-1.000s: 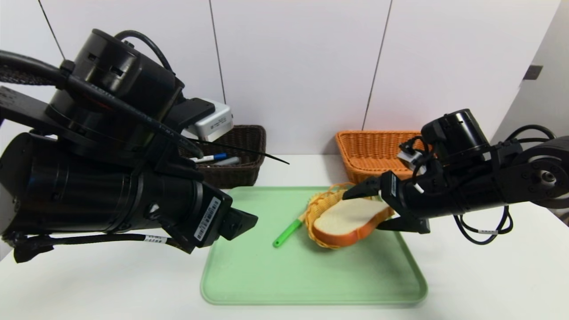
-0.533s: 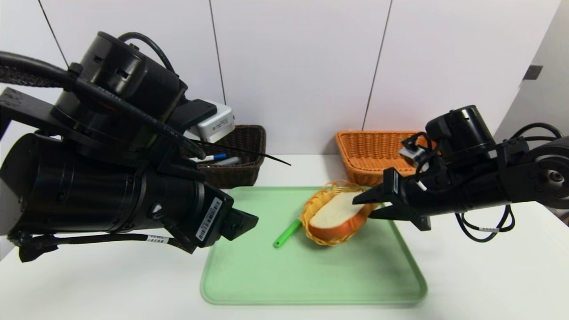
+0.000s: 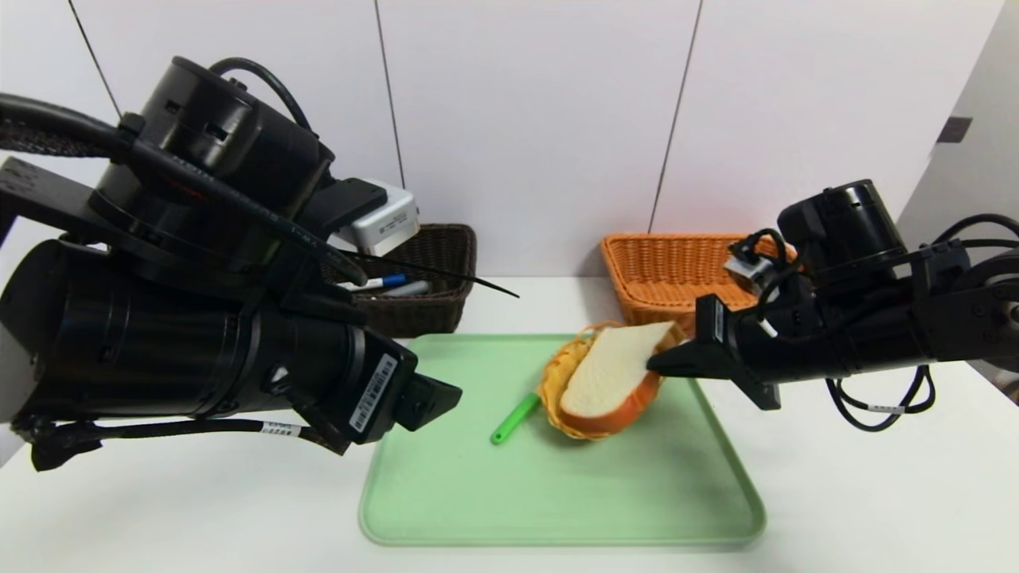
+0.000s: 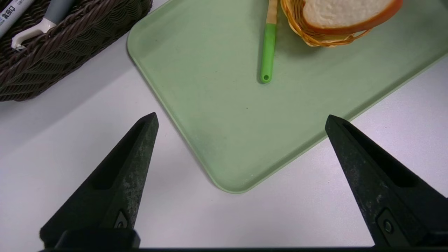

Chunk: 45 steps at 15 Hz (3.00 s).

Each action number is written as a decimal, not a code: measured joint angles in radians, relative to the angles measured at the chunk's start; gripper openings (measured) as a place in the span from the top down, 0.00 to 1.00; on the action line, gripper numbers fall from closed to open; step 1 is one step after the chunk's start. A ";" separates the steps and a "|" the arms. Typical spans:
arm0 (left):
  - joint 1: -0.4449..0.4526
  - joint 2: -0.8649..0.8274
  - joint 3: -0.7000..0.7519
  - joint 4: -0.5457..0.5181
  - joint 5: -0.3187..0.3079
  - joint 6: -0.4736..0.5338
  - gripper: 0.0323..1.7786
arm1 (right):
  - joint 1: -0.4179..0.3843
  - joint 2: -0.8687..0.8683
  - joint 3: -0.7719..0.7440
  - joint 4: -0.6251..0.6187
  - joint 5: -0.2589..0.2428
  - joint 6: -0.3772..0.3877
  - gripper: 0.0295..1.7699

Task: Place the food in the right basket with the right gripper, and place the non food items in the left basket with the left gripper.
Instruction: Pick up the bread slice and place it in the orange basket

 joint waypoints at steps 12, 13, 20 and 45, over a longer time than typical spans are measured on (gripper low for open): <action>0.000 -0.006 0.002 0.001 0.000 0.000 0.05 | -0.111 -0.163 -0.123 -0.008 0.003 -0.019 0.98; 0.000 -0.005 0.002 0.001 0.001 0.000 0.05 | -0.132 -0.164 -0.142 -0.011 0.003 -0.020 0.98; 0.000 0.008 0.000 -0.005 0.000 -0.002 0.05 | -0.270 -0.068 -0.293 -0.013 -0.063 0.062 0.98; 0.001 0.016 0.026 -0.075 -0.004 -0.003 0.05 | -0.331 0.177 -0.464 0.021 -0.197 -0.711 0.98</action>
